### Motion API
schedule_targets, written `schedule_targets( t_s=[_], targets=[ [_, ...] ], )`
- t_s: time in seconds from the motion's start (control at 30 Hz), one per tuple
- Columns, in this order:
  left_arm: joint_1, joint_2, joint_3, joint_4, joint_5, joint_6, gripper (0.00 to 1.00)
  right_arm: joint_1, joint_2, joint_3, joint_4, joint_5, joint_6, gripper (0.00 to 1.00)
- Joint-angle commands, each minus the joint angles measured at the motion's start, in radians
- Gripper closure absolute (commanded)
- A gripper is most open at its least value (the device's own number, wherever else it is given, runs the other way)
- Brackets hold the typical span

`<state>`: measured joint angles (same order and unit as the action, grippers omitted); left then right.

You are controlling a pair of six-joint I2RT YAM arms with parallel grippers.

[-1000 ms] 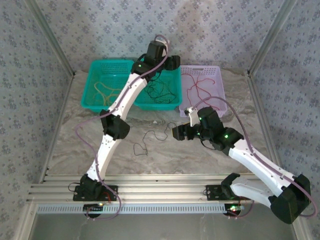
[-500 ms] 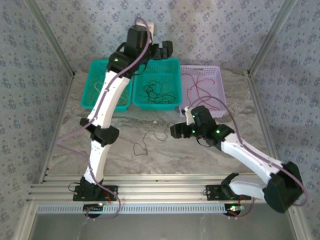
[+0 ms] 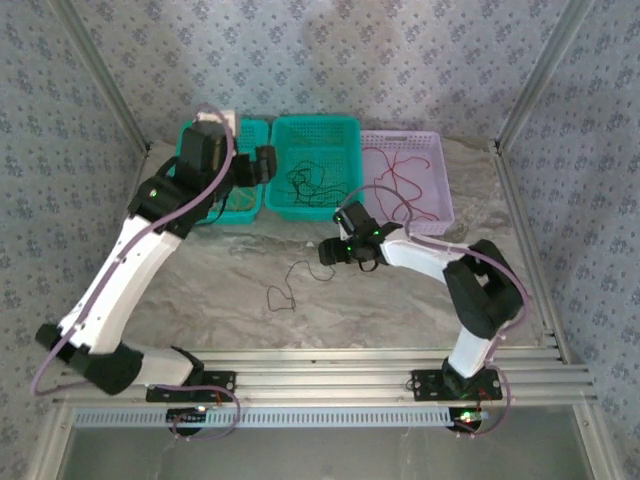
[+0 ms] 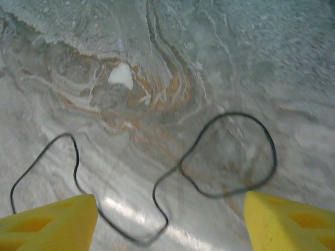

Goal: Untangle the cables

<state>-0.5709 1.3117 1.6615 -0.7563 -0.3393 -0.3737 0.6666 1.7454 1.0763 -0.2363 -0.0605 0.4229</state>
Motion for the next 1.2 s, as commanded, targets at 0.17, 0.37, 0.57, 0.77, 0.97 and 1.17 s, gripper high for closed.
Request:
schedule_targets(
  t_s=[0.17, 0.37, 0.57, 0.77, 0.97, 1.17],
  targets=[
    [0.054, -0.297, -0.324, 0.007, -0.104, -0.048, 0.0, 0.012, 0.12, 0.049, 0.029, 0.165, 0.057, 0.3],
    [0.09, -0.422, -0.48, -0.023, -0.122, -0.059, 0.0, 0.005, 0.174, 0.078, 0.016, 0.17, 0.059, 0.46],
    [0.121, -0.504, -0.55, -0.034, -0.131, -0.058, 0.0, 0.015, 0.206, 0.088, 0.018, 0.165, 0.064, 0.7],
    [0.132, -0.55, -0.581, -0.047, -0.134, -0.041, 0.0, 0.014, 0.19, 0.043, 0.04, 0.178, 0.086, 0.92],
    [0.135, -0.587, -0.616, -0.049, -0.158, -0.038, 0.0, 0.037, 0.074, -0.004, 0.061, 0.179, 0.095, 1.0],
    [0.146, -0.611, -0.64, -0.03, -0.16, -0.037, 0.0, 0.077, -0.164, 0.008, 0.023, 0.222, 0.06, 1.0]
  ],
)
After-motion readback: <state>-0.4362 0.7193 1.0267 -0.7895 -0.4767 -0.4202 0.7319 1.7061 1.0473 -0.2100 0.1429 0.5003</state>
